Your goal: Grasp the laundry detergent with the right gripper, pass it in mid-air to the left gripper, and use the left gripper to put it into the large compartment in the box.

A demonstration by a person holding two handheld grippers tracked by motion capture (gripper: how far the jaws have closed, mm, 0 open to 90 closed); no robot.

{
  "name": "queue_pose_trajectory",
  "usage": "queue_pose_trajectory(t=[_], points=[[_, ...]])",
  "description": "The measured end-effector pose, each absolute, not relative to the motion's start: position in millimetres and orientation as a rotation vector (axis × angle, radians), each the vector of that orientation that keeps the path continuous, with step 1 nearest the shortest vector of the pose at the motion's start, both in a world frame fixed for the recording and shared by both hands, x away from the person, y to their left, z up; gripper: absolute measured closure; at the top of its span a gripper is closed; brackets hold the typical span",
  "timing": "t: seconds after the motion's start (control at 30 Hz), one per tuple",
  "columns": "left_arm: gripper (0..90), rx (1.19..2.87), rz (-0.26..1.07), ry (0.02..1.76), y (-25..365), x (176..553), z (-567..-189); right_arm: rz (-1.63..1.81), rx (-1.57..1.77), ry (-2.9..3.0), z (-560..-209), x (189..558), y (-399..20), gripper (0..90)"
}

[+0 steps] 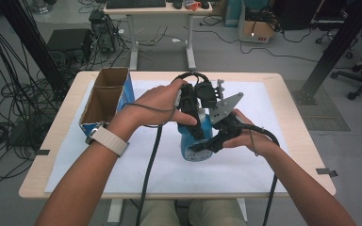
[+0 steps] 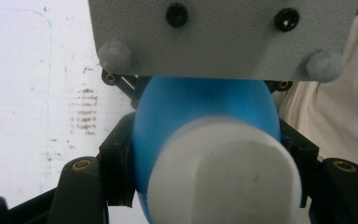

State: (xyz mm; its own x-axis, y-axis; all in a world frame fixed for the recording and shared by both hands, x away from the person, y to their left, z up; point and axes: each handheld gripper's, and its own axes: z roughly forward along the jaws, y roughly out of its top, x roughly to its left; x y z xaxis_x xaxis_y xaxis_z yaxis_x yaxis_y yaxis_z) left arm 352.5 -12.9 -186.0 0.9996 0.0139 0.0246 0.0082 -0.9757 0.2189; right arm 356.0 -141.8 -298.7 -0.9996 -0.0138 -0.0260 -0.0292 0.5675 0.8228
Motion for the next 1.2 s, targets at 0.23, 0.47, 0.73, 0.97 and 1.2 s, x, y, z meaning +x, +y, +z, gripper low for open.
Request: queue_pose_trajectory(t=[0.23,0.47,0.73,0.97,1.2], points=[[37.4,2.923,0.040,0.021,-12.5,351.9,-185.8,1.461,-0.051,2.763,-298.8,356.2,-141.1,42.8],[37.4,2.921,0.044,0.022,-12.3,351.2,-185.6,1.451,-0.047,2.759,-298.3,355.6,-141.2,42.8],[37.4,2.923,0.044,0.025,-12.4,350.7,-185.1,1.453,-0.048,2.757,-298.1,355.3,-141.1,42.8],[37.4,2.921,0.048,0.027,-12.5,350.5,-185.0,1.455,-0.048,2.760,-297.9,355.1,-141.2,42.8],[37.4,2.927,0.048,0.025,-13.5,350.0,-183.9,1.455,-0.050,2.758,-297.3,354.9,-141.7,42.8]])
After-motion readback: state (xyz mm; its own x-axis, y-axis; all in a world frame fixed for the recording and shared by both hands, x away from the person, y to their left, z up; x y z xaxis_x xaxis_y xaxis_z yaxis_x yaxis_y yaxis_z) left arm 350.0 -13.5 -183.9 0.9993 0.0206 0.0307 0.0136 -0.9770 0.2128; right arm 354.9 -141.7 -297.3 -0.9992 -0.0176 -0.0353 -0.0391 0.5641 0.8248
